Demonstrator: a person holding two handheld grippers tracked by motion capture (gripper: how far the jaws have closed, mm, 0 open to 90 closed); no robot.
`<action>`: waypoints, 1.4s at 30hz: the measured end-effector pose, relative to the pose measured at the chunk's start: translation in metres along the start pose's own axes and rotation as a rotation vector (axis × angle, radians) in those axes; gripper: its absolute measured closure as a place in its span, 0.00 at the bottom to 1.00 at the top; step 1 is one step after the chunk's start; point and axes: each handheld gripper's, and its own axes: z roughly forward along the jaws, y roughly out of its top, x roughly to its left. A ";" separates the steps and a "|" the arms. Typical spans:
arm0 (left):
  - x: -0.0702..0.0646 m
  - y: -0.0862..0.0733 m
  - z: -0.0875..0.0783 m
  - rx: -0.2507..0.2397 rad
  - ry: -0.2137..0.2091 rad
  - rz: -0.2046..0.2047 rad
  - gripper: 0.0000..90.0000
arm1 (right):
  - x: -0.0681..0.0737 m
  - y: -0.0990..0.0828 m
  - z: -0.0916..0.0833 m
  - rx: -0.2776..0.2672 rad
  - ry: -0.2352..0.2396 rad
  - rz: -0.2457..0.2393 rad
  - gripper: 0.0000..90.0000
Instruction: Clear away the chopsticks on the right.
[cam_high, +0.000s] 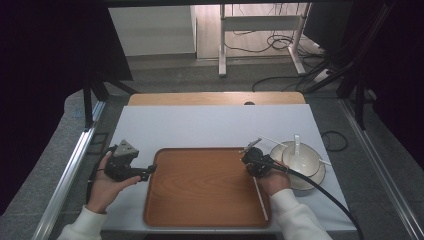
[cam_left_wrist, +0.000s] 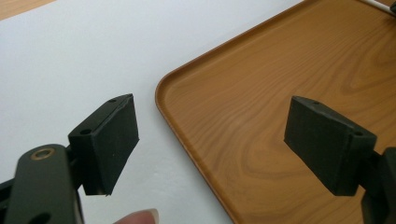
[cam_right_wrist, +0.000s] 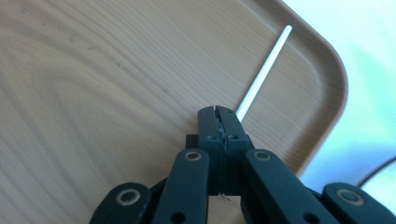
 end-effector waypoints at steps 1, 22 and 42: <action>0.000 0.000 0.000 -0.001 0.000 -0.001 0.19 | -0.001 -0.001 -0.001 0.000 0.000 0.001 1.00; 0.000 0.000 0.000 0.003 0.002 0.002 0.19 | -0.011 -0.014 -0.005 0.005 -0.008 0.019 1.00; -0.002 0.000 0.005 0.004 0.000 0.004 0.19 | -0.032 -0.015 -0.060 -0.241 0.102 0.001 0.94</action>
